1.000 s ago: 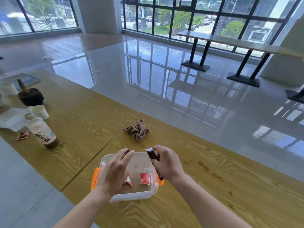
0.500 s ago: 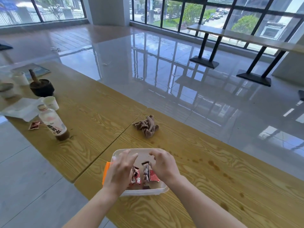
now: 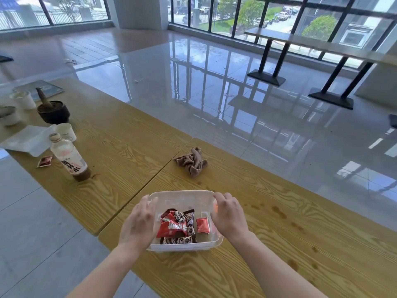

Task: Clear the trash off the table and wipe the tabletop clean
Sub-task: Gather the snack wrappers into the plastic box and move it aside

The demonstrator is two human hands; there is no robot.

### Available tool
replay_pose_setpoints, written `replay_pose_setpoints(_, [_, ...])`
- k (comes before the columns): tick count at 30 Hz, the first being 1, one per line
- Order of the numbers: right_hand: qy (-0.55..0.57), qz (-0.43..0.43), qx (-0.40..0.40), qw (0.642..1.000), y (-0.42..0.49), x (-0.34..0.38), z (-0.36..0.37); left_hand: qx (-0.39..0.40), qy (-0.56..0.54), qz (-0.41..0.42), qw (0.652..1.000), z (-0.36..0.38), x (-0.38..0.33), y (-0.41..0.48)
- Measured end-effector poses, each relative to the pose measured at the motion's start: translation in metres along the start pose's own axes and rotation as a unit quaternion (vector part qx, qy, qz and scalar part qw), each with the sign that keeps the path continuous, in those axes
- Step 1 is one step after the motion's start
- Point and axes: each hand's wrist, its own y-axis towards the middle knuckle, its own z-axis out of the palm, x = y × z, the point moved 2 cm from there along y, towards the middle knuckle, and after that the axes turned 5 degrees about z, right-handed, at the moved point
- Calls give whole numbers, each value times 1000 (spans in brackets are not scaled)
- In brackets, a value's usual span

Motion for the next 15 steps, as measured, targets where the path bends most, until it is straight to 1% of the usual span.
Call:
replay_pose_setpoints(6, [5,2,10,1000,-5,-4,4,-11,-11,-7,1000,1,6,0])
replay_pose_setpoints(10, [-13,4,10,1000,-3,-3,2,4,-34,-12,999,-3,10,-1])
replay_pose_setpoints(15, [16,-2,-7,1000,-6,-10,-4,6,-37,6,999,-14,5,4])
